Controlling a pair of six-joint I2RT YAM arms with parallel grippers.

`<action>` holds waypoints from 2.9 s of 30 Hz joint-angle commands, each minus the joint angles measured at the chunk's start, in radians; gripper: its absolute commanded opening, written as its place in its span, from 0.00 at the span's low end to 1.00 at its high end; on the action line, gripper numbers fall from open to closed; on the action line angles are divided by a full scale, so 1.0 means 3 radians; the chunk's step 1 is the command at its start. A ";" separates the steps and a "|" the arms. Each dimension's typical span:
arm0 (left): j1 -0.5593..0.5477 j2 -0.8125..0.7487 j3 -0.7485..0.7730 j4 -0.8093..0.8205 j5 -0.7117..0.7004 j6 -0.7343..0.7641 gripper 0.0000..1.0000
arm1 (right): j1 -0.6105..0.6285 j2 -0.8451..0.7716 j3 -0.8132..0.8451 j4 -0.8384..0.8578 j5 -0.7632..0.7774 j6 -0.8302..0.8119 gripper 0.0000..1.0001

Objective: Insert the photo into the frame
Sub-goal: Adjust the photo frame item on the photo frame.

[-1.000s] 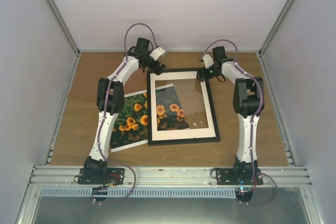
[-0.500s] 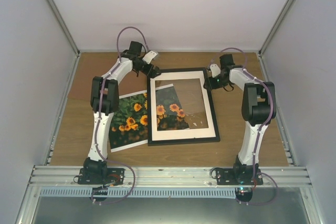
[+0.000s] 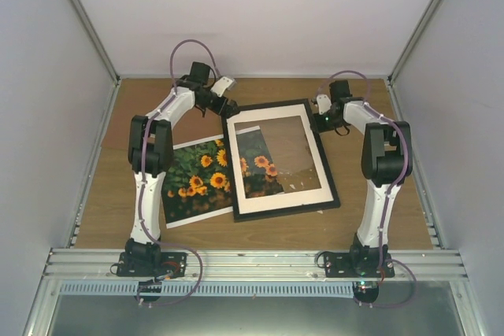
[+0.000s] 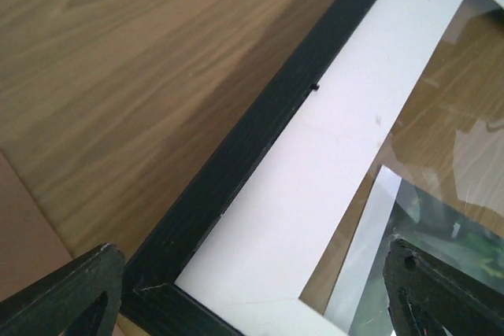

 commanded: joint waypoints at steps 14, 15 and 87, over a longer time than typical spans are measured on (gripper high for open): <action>0.0019 -0.0767 -0.0952 0.0269 0.0186 -0.0099 0.86 | -0.0080 0.0546 0.0452 0.0020 -0.0311 -0.1310 0.08; 0.0015 -0.0793 -0.1001 0.0266 0.0186 -0.0099 0.85 | -0.0040 0.0552 0.0438 0.0025 -0.0346 -0.1366 0.07; -0.0338 -0.0537 -0.1077 -0.0260 -0.0680 0.0256 0.00 | 0.0362 0.0512 0.0423 0.0082 -0.0749 -0.1691 0.06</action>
